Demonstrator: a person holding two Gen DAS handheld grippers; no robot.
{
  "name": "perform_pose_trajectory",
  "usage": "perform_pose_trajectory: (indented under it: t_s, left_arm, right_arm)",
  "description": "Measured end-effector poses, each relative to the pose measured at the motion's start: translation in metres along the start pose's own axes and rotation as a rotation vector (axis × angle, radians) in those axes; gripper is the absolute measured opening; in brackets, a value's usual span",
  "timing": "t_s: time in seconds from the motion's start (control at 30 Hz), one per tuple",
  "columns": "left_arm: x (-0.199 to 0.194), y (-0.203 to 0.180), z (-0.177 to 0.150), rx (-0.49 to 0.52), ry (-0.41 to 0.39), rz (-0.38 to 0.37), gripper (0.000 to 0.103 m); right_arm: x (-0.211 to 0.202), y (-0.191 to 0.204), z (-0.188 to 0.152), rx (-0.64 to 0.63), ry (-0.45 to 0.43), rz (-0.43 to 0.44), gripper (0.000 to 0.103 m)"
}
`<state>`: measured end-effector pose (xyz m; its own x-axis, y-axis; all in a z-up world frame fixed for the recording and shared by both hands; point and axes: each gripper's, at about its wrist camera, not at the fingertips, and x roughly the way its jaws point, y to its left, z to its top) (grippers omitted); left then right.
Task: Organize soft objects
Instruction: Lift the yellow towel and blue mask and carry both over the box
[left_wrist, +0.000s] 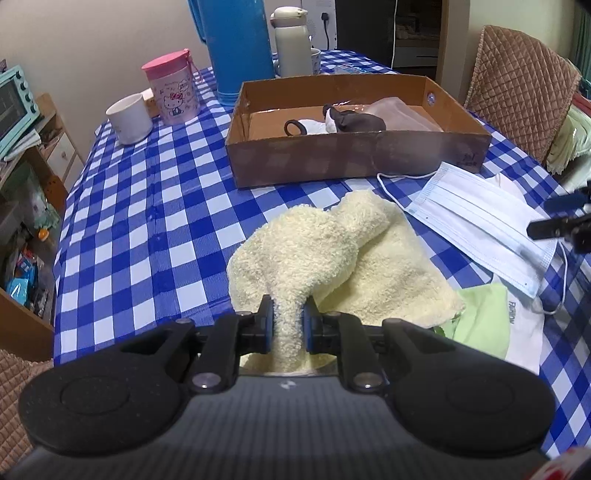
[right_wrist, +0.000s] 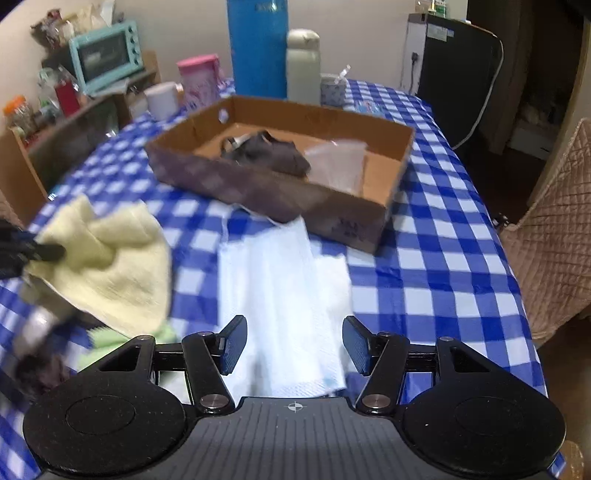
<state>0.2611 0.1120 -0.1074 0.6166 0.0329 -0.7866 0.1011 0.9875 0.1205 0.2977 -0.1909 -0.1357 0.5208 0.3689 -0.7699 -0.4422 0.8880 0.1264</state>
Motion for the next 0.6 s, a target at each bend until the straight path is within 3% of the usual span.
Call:
perform_pose_trajectory:
  t_s: [0.33,0.47,0.6]
  left_arm:
    - [0.008,-0.003,-0.001,-0.014,0.025,-0.005,0.016]
    - [0.009,-0.005,-0.001,-0.013,0.029,-0.005,0.016]
    - [0.010,-0.006,-0.002,-0.013,0.034,-0.003,0.016]
  right_arm:
    - [0.000,0.003,-0.001,0.010,0.014,0.152,0.057]
    - [0.013,0.009,-0.002,0.008,0.038,0.166,0.054]
    - [0.027,0.023,-0.005,-0.037,0.053,0.141,0.044]
